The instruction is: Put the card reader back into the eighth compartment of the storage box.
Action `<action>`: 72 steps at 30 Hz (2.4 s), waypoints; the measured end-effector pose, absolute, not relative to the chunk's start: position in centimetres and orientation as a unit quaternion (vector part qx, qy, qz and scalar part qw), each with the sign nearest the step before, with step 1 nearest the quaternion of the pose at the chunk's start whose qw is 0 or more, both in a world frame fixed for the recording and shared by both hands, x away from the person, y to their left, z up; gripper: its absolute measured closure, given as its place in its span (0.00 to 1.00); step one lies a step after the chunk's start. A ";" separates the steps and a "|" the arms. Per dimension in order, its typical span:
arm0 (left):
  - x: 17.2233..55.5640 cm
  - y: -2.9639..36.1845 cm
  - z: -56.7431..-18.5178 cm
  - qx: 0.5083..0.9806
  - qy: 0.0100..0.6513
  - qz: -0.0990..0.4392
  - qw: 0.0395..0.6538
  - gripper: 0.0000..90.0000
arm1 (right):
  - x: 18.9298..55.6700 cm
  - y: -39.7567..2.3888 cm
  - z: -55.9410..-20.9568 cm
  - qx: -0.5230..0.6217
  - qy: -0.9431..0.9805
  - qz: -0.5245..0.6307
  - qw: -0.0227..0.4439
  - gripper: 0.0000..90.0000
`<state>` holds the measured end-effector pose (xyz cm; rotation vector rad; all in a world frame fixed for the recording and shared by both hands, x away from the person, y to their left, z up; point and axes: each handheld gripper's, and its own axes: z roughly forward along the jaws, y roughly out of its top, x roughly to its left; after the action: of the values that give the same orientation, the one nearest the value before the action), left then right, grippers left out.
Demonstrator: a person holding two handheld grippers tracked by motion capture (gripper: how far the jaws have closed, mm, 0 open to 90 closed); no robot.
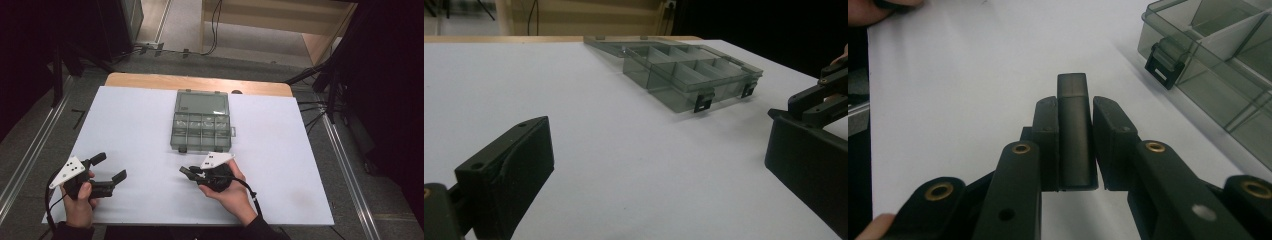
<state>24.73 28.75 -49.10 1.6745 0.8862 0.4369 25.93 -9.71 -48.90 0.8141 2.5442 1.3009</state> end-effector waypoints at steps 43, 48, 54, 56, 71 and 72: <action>24.5 29.4 -49.2 0.694 0.390 0.188 0.576 0.00 | 27.3 -12.2 -47.5 0.302 0.835 0.448 0.102 0.79; 24.5 29.4 -49.2 0.694 0.390 0.188 0.576 0.00 | 27.6 -12.4 -47.5 0.306 0.833 0.450 0.101 0.79; 24.6 29.4 -49.2 0.693 0.390 0.187 0.576 0.00 | 28.1 -12.9 -47.2 0.312 0.829 0.452 0.105 0.79; 24.6 29.4 -49.2 0.693 0.390 0.187 0.576 0.00 | 28.4 -13.1 -47.0 0.314 0.828 0.453 0.106 0.79; 24.6 29.4 -49.2 0.694 0.390 0.188 0.575 0.00 | 29.8 -14.6 -46.2 0.330 0.819 0.456 0.115 0.79; 24.6 29.4 -49.2 0.694 0.390 0.188 0.575 0.00 | 29.8 -14.6 -46.1 0.333 0.818 0.455 0.115 0.79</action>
<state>24.58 29.38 -49.20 1.6256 0.9141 0.4395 29.84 -14.64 -46.10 0.9749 2.3974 1.3347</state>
